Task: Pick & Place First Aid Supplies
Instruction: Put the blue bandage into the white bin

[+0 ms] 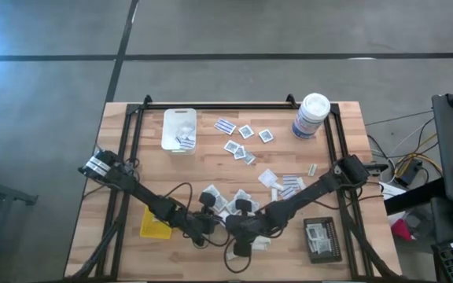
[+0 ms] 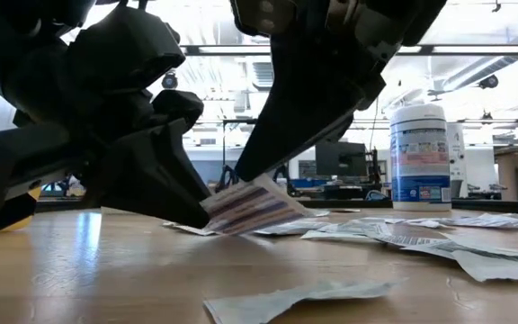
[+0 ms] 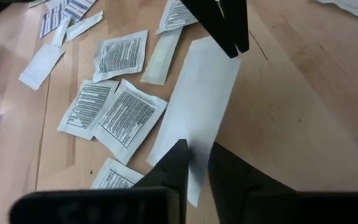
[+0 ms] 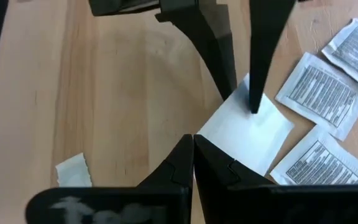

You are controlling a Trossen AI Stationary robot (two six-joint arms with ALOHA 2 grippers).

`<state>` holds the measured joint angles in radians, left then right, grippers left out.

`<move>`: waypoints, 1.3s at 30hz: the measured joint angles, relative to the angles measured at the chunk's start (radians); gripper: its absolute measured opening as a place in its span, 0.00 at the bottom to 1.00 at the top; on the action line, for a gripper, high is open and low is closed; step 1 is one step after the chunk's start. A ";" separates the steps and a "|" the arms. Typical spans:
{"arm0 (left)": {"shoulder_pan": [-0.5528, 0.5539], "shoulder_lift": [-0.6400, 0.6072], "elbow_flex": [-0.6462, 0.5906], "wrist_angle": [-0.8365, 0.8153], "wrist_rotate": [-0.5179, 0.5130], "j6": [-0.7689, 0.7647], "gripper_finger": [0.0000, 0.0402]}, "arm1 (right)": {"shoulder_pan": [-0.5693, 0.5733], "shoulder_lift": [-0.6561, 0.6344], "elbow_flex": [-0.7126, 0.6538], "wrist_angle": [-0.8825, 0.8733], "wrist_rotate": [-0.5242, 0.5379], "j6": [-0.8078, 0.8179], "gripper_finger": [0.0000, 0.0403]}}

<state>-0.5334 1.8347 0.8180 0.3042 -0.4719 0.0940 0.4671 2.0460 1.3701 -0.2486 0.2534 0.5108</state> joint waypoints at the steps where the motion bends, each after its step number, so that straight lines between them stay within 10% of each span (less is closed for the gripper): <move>1: 0.000 0.000 0.000 0.000 0.000 0.000 0.11 | 0.000 0.000 0.000 0.000 0.000 0.004 0.02; 14: -0.008 -0.001 0.001 0.000 0.001 -0.035 0.00 | 0.000 0.000 0.000 0.000 0.000 0.045 0.04; 27: -0.010 -0.020 0.014 -0.082 0.000 -0.145 0.00 | 0.002 -0.121 -0.001 -0.149 0.027 0.120 0.26; 39: -0.010 -0.181 0.013 -0.206 0.000 -0.255 0.00 | 0.033 -0.195 -0.005 -0.273 0.063 0.129 0.21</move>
<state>-0.5430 1.6533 0.8307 0.0983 -0.4721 -0.1614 0.5005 1.8508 1.3655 -0.5217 0.3164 0.6395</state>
